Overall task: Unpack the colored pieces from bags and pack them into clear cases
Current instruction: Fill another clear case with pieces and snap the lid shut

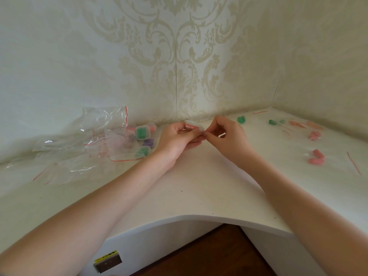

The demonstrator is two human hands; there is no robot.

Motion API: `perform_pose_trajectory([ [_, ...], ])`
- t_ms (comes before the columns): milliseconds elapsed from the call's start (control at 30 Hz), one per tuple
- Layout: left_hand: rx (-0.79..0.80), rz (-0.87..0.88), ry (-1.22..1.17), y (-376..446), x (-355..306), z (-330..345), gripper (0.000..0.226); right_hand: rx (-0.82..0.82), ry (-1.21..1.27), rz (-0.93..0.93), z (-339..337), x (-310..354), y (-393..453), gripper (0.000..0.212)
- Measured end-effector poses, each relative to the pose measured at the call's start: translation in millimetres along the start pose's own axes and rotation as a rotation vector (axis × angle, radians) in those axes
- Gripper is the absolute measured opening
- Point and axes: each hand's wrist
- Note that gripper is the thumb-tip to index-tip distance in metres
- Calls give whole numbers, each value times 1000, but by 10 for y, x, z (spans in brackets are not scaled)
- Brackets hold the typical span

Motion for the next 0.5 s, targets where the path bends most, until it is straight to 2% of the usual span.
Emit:
perform_pose_trajectory([
  [133,-4,97,132,8,0,-14,12,64,15,73,30,-8,-8,21],
  [233,-31,322,469,14,12,-26,14,148,-20,91,48,-8,-26,19],
  [300,-18,405,608,-4,28,-14,18,196,-37,64,39,21,-44,22],
  [500,-9,335,590,-54,17,26,24,169,-12,5,34,64,-62,26],
])
Point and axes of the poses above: each hand's wrist, its own y-axis towards the middle knuckle, its own z-axis out of the palm, x = y × z, and after that the axes turned 8 degrees about -z, right-handed
